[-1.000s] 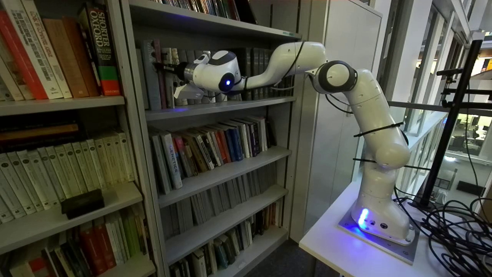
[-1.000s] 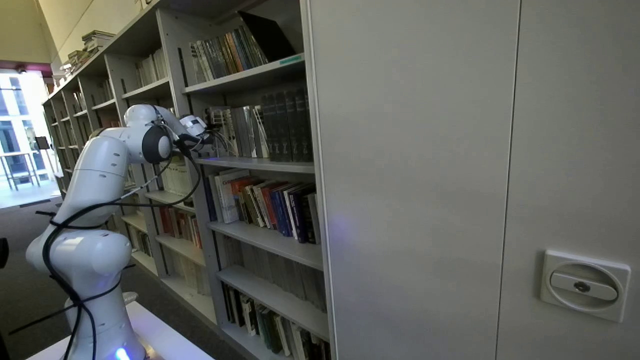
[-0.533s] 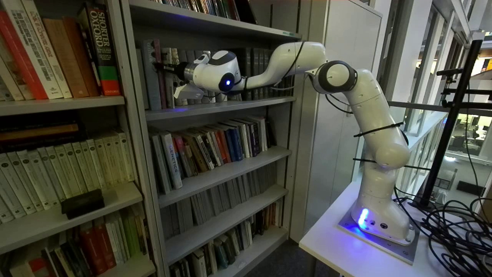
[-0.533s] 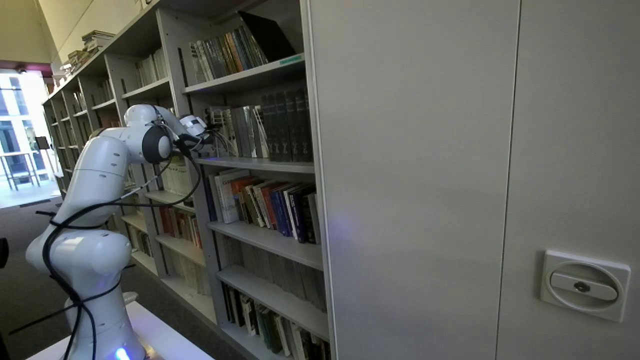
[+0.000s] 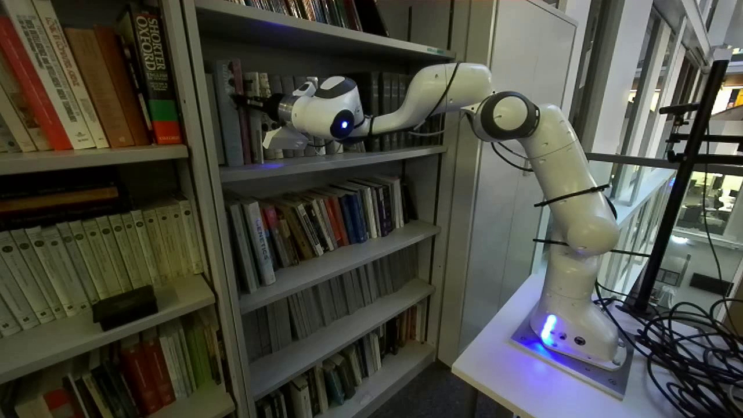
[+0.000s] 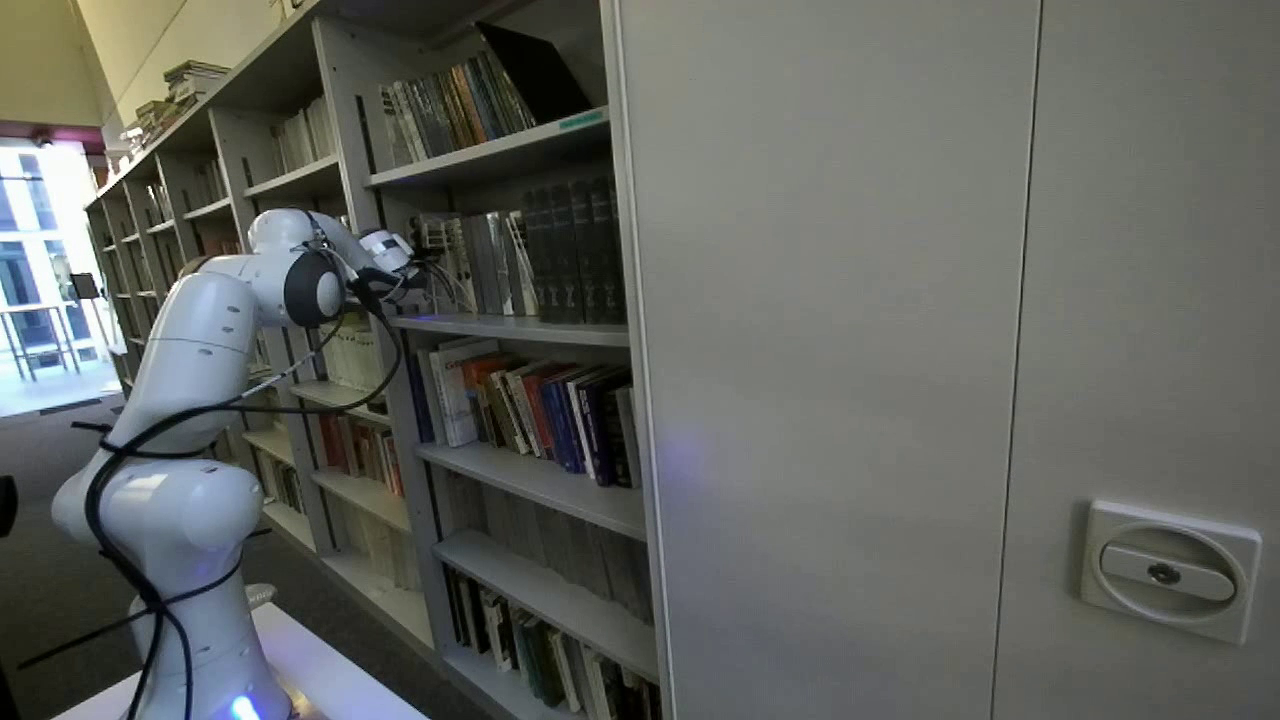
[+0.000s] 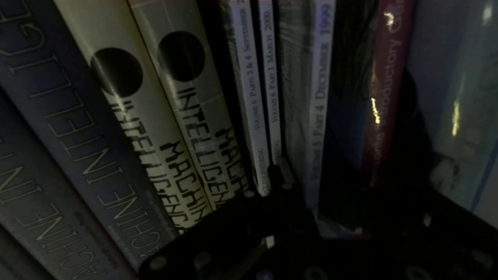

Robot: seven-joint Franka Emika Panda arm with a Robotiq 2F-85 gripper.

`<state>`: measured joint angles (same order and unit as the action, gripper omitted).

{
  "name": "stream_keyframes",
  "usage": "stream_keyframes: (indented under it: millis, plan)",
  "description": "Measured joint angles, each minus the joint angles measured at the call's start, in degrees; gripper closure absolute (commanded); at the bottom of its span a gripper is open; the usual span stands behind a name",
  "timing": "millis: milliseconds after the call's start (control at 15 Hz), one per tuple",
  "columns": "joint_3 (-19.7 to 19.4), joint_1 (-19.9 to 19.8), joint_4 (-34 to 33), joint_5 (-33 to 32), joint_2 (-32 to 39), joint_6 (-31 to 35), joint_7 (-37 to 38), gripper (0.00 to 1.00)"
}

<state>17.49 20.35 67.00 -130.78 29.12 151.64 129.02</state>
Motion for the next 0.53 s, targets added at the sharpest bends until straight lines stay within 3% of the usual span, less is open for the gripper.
stream_keyframes:
  millis: [333, 400, 467, 533]
  plan:
    - [0.0, 0.0, 0.0, 0.0, 0.0, 0.0, 0.0, 0.98]
    - [0.0, 0.0, 0.0, 0.0, 0.0, 0.0, 0.0, 0.89]
    - [0.0, 0.0, 0.0, 0.0, 0.0, 0.0, 0.0, 0.64]
    - [0.0, 0.0, 0.0, 0.0, 0.0, 0.0, 0.0, 0.64]
